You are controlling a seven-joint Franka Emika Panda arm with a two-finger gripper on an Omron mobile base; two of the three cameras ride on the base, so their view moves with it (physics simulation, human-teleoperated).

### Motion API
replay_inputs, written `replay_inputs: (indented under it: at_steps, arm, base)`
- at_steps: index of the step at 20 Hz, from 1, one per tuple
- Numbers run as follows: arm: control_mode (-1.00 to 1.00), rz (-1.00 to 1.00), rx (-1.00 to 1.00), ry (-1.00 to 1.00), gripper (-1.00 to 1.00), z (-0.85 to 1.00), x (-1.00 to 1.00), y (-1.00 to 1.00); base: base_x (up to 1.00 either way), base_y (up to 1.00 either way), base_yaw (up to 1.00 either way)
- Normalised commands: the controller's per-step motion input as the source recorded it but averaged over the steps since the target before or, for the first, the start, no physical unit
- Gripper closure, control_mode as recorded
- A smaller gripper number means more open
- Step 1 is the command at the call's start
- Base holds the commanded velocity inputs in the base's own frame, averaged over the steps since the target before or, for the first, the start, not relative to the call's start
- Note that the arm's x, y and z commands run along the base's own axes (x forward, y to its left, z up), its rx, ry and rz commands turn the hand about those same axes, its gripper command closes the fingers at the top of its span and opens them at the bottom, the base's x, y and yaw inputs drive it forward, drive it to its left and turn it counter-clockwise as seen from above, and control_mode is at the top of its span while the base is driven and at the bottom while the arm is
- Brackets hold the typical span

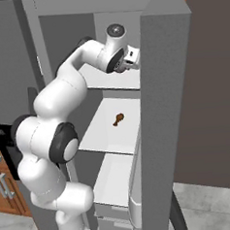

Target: Pick the egg and butter from the fridge and place them by the bowl for mixing.

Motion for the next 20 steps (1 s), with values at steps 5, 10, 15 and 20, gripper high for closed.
replay_inputs:
  at_steps: [5,10,15,20]
  arm:
    - [-1.0,0.0,0.0,-0.04,1.0,-0.01,-0.56,0.21]
    - [-1.0,0.0,0.0,-0.05,1.0,0.01,-0.68,0.07]
    - [-1.0,0.0,0.0,0.03,1.0,0.15,-0.63,0.0]
    - [-1.0,0.0,0.0,0.03,1.0,0.15,-0.7,0.04]
  base:
    - [0.0,0.0,0.0]
    - [0.0,0.0,0.0]
    - [0.0,0.0,0.0]
    - [0.0,0.0,0.0]
